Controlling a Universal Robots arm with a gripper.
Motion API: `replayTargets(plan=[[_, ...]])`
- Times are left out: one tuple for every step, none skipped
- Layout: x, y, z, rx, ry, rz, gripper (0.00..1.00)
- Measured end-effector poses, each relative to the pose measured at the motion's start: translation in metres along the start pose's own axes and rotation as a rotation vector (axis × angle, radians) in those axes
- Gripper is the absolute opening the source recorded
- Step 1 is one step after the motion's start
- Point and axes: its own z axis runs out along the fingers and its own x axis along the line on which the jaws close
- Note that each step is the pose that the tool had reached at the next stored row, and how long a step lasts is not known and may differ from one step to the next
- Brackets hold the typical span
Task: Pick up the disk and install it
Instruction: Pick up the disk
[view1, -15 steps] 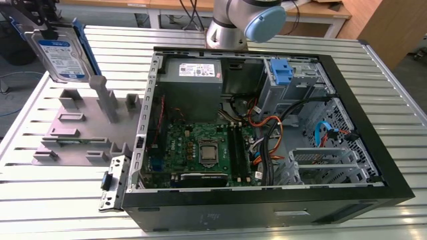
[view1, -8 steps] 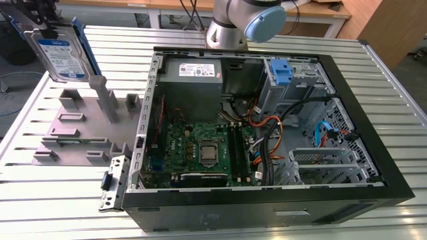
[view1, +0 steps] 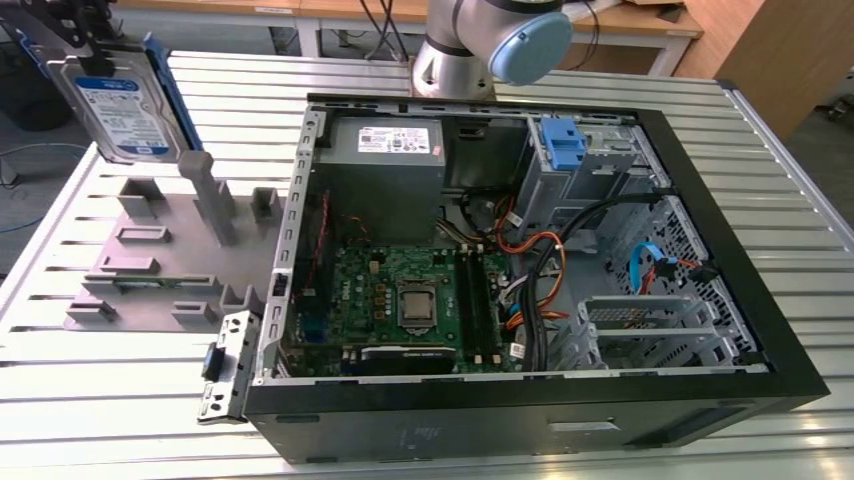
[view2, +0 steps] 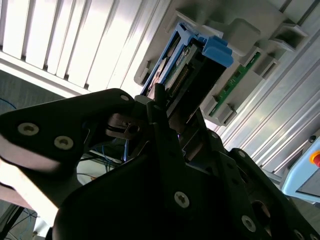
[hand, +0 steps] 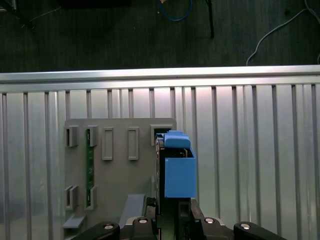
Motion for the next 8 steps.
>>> replayTargets(plan=[[0.0, 0.0, -0.0003, 0.0, 0.0, 0.0, 0.35], [0.0, 0.0, -0.0006, 0.0, 0.0, 0.0, 0.35], [0.0, 0.0, -0.001, -0.0001, 0.0001, 0.0, 0.35], [0.0, 0.0, -0.0013, 0.0, 0.0, 0.0, 0.35], [-0.0001, 0.0, -0.0017, 0.0, 0.0, 0.0, 0.35], [-0.0001, 0.0, -0.002, 0.0, 0.0, 0.0, 0.35], [-0.0001, 0.0, -0.0024, 0.0, 0.0, 0.0, 0.35], [-0.0001, 0.0, -0.0028, 0.0, 0.0, 0.0, 0.35]])
